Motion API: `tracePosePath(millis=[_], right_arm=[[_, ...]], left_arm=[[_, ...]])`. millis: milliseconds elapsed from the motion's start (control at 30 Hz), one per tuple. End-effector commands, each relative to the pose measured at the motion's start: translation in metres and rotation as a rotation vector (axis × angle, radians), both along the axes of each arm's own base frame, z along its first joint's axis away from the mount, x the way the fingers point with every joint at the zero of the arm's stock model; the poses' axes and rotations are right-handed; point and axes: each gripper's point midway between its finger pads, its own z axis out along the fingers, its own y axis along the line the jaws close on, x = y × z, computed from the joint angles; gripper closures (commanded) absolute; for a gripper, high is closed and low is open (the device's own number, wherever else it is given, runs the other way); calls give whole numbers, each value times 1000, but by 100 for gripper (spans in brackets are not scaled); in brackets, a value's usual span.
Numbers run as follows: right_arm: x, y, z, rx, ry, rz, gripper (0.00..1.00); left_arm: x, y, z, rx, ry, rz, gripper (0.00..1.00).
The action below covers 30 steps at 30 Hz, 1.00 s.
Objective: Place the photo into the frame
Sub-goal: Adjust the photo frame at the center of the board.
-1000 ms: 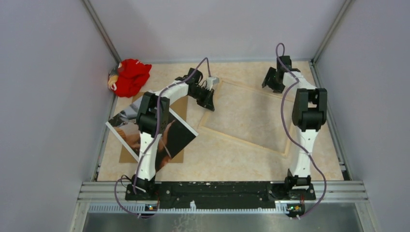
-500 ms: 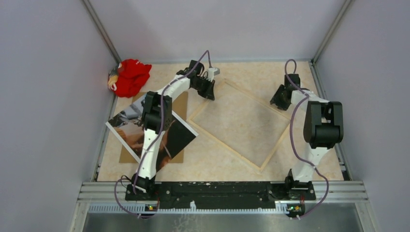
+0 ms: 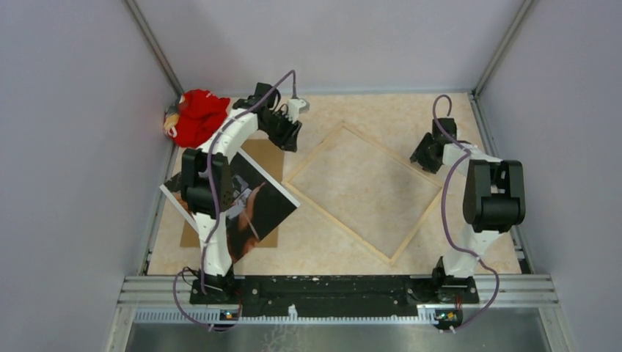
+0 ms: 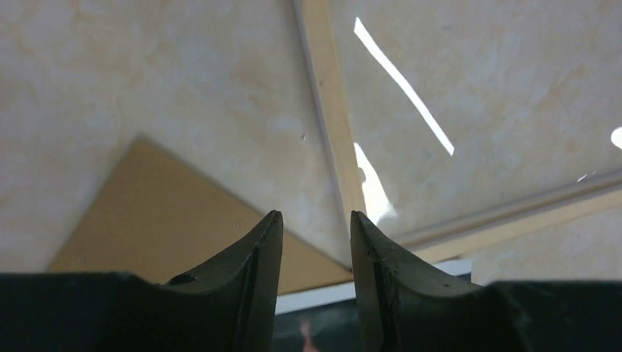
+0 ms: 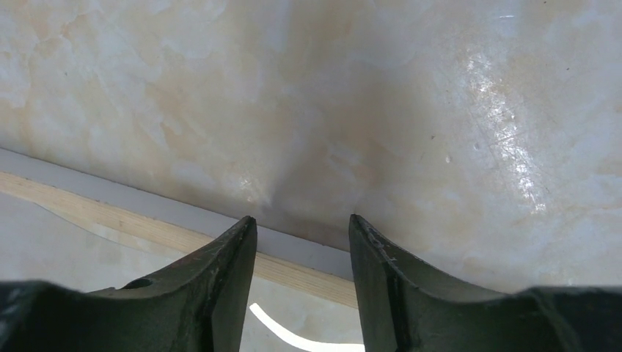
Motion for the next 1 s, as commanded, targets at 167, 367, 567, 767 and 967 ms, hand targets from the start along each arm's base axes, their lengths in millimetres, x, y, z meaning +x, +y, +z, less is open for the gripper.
tracePosePath(millis=[167,367,567,767,967], right_arm=[[3,11,3,62,9,42,40],[-9,11,-8,63,32,30,41],[-28,6,-13,47,43,-2,42],[-54,6,-22,70,57,-30,42],[-90,23,-32,159,70,-30,43]], left_arm=[[-78,59,-49,282,114,-122,55],[-65,46,-71,327,42,-55,56],[-51,19,-67,297,9,-55,56],[-11,1,-62,271,-80,17,57],[52,-36,-66,202,-106,59,57]])
